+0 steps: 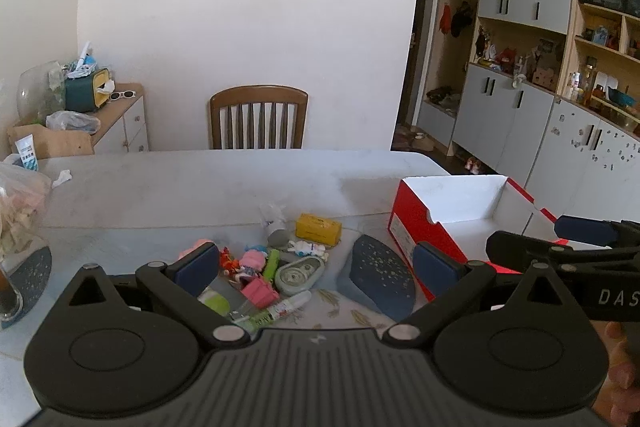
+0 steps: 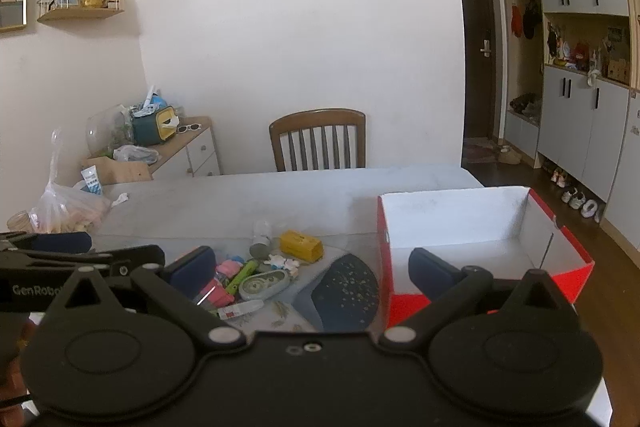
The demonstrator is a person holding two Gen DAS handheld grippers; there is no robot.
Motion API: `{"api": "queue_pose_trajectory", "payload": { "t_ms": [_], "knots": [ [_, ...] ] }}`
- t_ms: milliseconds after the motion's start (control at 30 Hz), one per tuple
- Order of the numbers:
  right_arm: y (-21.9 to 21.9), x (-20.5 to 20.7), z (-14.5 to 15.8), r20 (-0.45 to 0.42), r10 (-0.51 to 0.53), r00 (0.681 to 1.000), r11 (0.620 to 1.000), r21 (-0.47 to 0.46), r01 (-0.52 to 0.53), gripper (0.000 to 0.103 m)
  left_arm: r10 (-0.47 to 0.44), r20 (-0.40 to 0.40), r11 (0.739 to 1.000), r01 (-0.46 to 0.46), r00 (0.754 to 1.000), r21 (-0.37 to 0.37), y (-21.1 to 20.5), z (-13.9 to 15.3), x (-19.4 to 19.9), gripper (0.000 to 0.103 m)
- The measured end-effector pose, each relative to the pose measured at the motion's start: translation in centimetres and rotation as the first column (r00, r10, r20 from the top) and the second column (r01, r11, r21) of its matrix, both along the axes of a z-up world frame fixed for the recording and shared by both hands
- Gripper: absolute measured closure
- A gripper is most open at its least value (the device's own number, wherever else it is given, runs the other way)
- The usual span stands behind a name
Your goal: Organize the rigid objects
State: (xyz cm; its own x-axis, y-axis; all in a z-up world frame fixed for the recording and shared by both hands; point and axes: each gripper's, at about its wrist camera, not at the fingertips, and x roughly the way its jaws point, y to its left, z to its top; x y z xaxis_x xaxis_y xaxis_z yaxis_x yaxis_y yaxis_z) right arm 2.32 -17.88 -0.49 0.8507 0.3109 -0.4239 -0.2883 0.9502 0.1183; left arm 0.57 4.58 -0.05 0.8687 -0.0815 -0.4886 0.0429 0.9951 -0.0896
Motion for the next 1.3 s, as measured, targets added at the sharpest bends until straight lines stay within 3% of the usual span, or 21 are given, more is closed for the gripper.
{"api": "queue_pose_trajectory", "payload": {
  "t_ms": [233,433,733,1000,1167,1300],
  "knots": [
    [3.0,1.0,-0.2,0.004,0.021,1.000,0.999,-0.027,-0.021,0.001,-0.040,-0.031,0.999,0.039,0.999,-0.037,3.1,-0.8,1.9,0.000],
    [5.2,2.7,-1.3,-0.011,0.028,1.000,0.999,-0.029,-0.028,0.001,0.001,-0.074,1.000,-0.003,0.997,-0.031,6.7,-2.8,4.1,0.000],
    [9.1,4.8,-4.3,-0.117,0.091,0.989,0.993,-0.065,-0.099,0.002,-0.022,-0.158,0.999,0.017,0.987,-0.034,11.7,-7.1,7.9,0.000],
    [12.6,5.8,-8.1,-0.216,0.164,0.962,0.970,-0.142,-0.197,0.006,-0.026,-0.275,0.999,0.018,0.961,-0.031,13.9,-11.4,11.2,0.000],
    [14.3,6.2,-10.2,-0.292,0.200,0.935,0.954,-0.160,-0.254,0.011,-0.052,-0.290,0.999,0.054,0.956,-0.002,14.0,-13.1,12.2,0.000],
    [15.2,6.3,-11.4,-0.339,0.230,0.912,0.940,-0.167,-0.299,0.015,-0.097,-0.313,0.995,0.094,0.945,-0.025,14.2,-14.0,13.0,0.000]
  ]
}}
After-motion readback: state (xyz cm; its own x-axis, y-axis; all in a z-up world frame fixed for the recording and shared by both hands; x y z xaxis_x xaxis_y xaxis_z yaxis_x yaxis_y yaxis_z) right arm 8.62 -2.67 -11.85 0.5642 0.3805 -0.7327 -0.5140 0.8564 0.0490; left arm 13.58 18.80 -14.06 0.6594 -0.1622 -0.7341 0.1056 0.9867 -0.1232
